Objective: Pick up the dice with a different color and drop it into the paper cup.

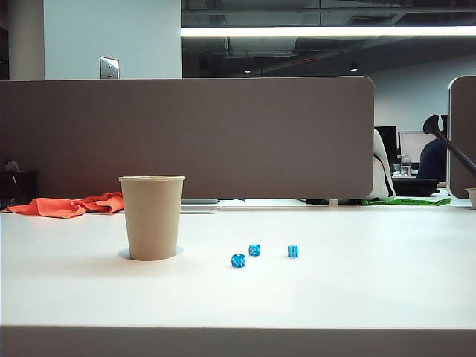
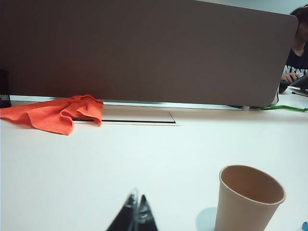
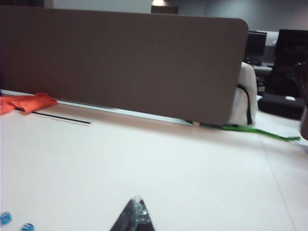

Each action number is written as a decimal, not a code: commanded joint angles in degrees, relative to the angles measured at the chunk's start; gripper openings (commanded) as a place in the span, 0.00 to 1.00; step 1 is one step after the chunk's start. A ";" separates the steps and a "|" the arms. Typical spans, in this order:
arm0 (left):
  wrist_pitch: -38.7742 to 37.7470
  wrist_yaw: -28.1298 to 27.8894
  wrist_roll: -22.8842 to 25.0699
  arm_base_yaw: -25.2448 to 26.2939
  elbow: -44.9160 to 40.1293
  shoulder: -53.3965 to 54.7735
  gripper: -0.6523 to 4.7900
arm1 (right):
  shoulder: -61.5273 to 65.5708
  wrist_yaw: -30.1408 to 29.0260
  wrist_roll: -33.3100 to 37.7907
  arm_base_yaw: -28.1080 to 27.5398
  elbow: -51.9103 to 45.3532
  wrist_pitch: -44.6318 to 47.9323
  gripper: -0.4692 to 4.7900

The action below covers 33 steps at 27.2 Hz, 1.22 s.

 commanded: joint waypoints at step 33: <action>0.13 -5.95 5.62 0.09 0.20 0.04 0.11 | -0.02 10.62 1.18 -0.81 -0.07 -2.49 0.09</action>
